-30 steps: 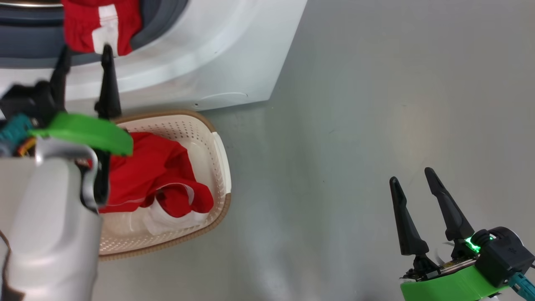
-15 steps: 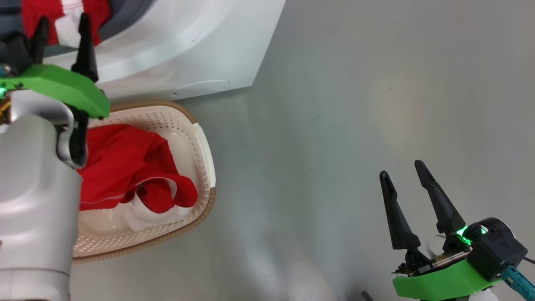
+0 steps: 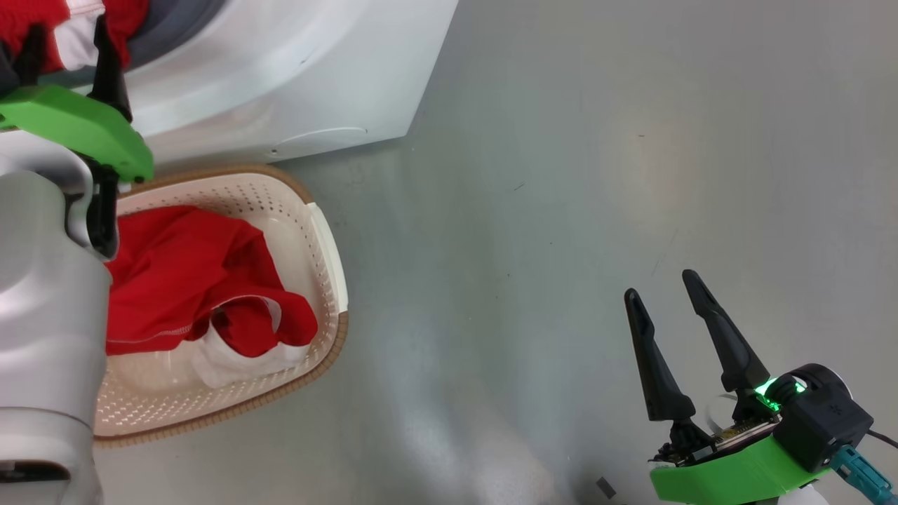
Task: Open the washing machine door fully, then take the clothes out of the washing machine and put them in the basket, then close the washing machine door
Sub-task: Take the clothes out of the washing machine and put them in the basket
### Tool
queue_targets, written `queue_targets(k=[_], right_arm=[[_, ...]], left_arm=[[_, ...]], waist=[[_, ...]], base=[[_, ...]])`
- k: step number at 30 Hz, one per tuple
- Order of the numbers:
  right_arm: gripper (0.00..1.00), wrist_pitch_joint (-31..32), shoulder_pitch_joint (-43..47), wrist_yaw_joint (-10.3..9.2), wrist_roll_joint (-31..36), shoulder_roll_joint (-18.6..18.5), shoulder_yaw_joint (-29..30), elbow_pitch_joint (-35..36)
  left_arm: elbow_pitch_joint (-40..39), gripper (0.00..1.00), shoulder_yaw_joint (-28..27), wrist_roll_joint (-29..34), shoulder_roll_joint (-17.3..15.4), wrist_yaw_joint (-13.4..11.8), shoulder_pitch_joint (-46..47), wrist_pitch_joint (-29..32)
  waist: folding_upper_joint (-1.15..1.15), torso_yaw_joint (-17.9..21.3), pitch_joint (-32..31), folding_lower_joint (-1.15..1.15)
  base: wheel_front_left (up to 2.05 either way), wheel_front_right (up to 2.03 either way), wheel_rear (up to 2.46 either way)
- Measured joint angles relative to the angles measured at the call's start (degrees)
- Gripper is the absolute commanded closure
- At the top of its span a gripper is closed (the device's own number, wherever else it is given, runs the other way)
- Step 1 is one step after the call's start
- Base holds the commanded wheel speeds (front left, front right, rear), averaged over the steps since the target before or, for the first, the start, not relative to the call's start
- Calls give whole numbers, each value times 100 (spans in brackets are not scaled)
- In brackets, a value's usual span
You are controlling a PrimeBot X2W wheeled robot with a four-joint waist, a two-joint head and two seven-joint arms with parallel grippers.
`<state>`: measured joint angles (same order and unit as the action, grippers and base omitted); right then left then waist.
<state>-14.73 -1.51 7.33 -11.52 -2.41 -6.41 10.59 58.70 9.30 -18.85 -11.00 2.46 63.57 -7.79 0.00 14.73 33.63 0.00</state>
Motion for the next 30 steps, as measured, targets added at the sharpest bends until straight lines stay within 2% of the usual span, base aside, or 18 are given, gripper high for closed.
queue_targets(k=[1,2,3,12,16,21,30], right_arm=[[0,0,-1,0,0,0,0,2],[0,0,-2,0,0,0,1,3],[0,0,-3,0,0,0,2,3],[0,0,-89,0,0,0,23,21],[0,0,-88,0,1,0,77,52],[0,0,-88,0,3,-2,196,133],[0,0,-87,0,37,-4,318,181]], left_arm=[[56,6,0,-16,2,36,46,-1],[99,60,10,-24,4,44,80,-4],[127,100,14,-33,15,85,98,-43],[257,100,79,-104,108,242,127,-513],[-89,100,86,-91,113,238,48,-644],[-2096,100,-75,260,113,-80,-609,-675],[-4700,100,-276,648,289,-230,-2407,-692]], waist=[[0,-3,7,0],[0,-10,14,0],[0,-19,19,0],[0,-164,32,0],[0,-258,50,0],[0,-456,105,0],[0,-790,136,0]], base=[[0,0,0],[0,0,0],[0,0,0],[0,0,0],[0,0,0],[0,0,0],[0,0,0]])
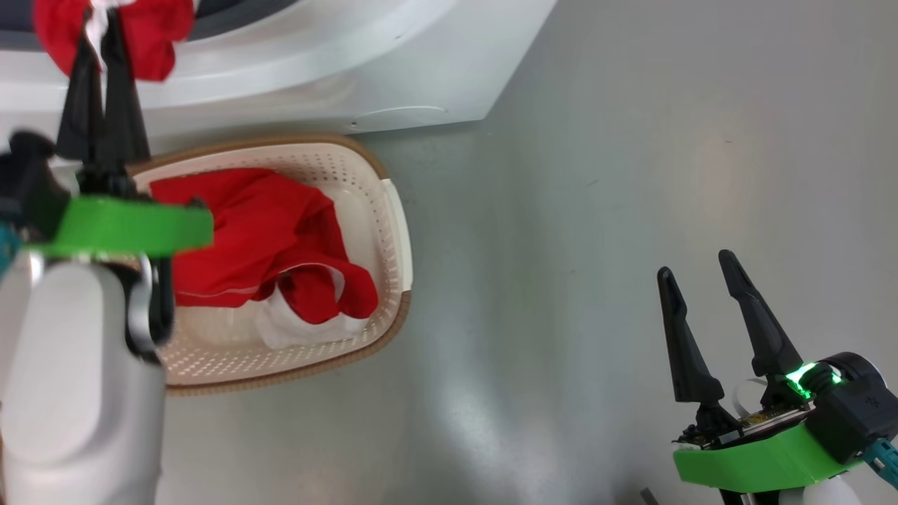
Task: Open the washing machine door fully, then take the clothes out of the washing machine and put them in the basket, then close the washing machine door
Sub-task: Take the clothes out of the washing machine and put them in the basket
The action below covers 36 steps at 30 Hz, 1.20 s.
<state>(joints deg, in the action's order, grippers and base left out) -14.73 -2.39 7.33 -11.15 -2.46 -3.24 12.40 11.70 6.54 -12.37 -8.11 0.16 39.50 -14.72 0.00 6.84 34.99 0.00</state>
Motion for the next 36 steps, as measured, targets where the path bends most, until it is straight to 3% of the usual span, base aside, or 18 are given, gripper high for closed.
queue_targets(k=[13,27,31,36], right_arm=[[0,0,3,0,44,-5,25,10],[0,0,9,0,65,-10,23,7],[0,0,10,0,66,-12,11,7],[0,-1,10,0,66,-13,-15,8]], left_arm=[[-2298,100,8,381,289,-246,-1427,-7],[-4374,100,-41,983,318,-611,-1741,-9],[-4410,100,-58,917,318,-649,-1885,3],[-3640,100,-57,584,338,-646,-2069,58]], waist=[[0,-282,-44,0],[0,-425,-130,0],[0,-428,-130,0],[0,-402,-99,0]], base=[[0,0,0],[0,0,0],[0,0,0],[0,0,0]])
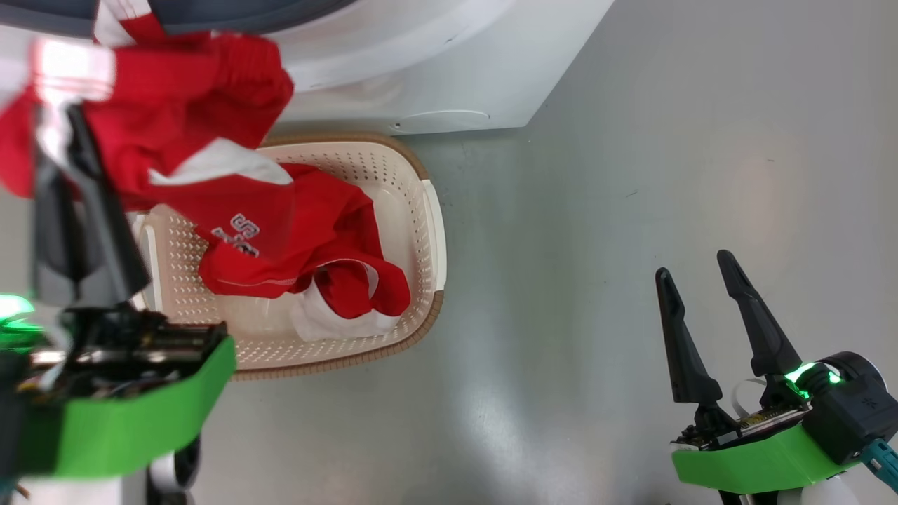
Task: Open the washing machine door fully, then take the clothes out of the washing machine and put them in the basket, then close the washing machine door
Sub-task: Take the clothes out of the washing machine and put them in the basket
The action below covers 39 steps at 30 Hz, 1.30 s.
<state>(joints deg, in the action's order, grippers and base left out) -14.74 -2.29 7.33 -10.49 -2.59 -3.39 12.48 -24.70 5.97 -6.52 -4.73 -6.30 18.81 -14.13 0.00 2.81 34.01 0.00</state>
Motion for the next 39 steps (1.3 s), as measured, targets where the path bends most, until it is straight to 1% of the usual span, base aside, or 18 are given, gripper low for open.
queue_targets(k=[6,8,9,13,15,18,26,32,36,38,39], right_arm=[[0,0,-2,0,-5,0,-35,-5],[0,0,-2,0,-9,-1,-32,-1],[0,0,-2,0,-9,-1,-32,-1],[0,1,-9,0,-12,-1,-52,1],[0,1,-15,0,-12,-1,-51,5],[0,1,-18,0,-13,-2,-47,11],[0,0,-46,0,-13,-2,-74,12],[0,0,-136,0,-19,-2,-94,12],[0,1,-161,0,-21,-2,-98,9],[0,1,-168,0,-25,-2,-100,5],[0,1,-174,0,-25,-2,-99,3]], left_arm=[[1127,100,46,-73,35,8,-105,-15],[1440,100,68,-124,89,8,-105,-24],[1440,100,68,-124,89,8,-105,-24],[2065,100,96,-238,138,9,-93,-35],[2264,100,59,-525,189,92,-55,-56],[2772,100,-14,-839,240,197,127,-58],[4248,100,-175,-949,286,422,691,-58],[5575,100,-270,-1095,298,590,1050,-57],[6204,100,-378,-1221,301,766,1341,-57],[6428,100,-404,-1310,300,767,1445,-57],[6537,100,-400,-1335,300,808,1478,-57]], waist=[[0,67,41,0],[0,79,63,0],[0,79,63,0],[0,93,114,0],[0,98,143,0],[0,96,186,0],[0,135,250,0],[0,201,298,0],[0,242,327,0],[0,262,336,0],[0,271,336,0]], base=[[0,0,0],[0,0,0],[0,0,0],[0,0,0],[0,0,0],[0,0,0],[0,0,0],[0,0,0],[0,0,0],[0,0,0],[0,0,0]])
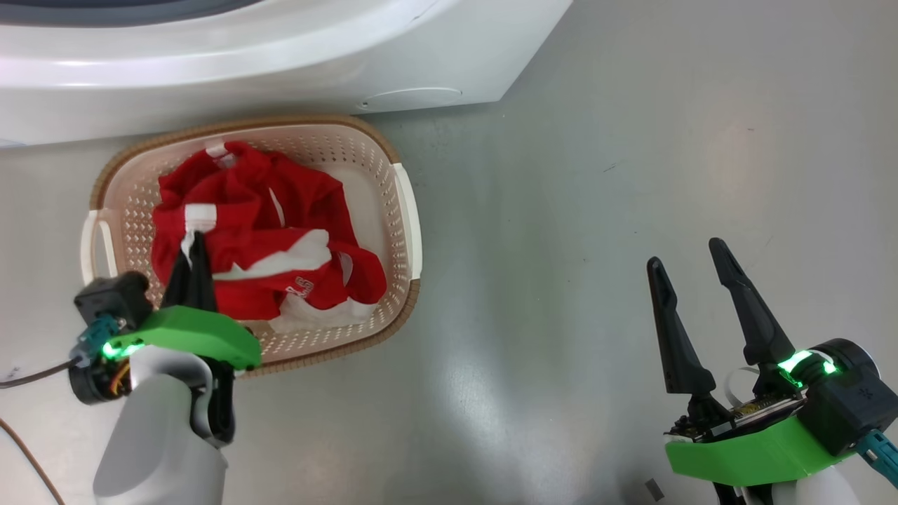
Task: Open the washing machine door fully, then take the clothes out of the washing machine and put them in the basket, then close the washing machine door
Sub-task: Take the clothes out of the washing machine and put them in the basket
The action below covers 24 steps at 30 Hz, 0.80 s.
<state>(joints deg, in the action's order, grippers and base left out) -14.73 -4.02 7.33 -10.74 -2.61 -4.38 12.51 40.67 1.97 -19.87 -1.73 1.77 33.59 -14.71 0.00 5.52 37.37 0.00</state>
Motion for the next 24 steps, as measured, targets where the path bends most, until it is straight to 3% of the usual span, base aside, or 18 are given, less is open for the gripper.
queue_targets(k=[4,5,6,7,24], right_arm=[[0,-1,-4,0,0,0,-2,-7],[0,-1,-4,0,0,0,0,-8],[0,-1,-4,0,0,0,1,-13],[0,-1,-4,0,0,0,2,-15],[0,0,1,0,11,-1,-32,-149]], left_arm=[[410,100,71,-67,4,104,125,0],[436,68,88,-73,4,110,158,0],[447,13,99,-75,4,110,193,0],[447,0,114,-76,4,110,221,0],[-705,0,390,-661,7,254,-119,0]], waist=[[0,25,-1,0],[0,25,-3,0],[0,23,-10,0],[0,19,-18,0],[0,-97,-467,0]], base=[[0,0,0],[0,0,0],[0,0,0],[0,0,0],[0,0,0]])
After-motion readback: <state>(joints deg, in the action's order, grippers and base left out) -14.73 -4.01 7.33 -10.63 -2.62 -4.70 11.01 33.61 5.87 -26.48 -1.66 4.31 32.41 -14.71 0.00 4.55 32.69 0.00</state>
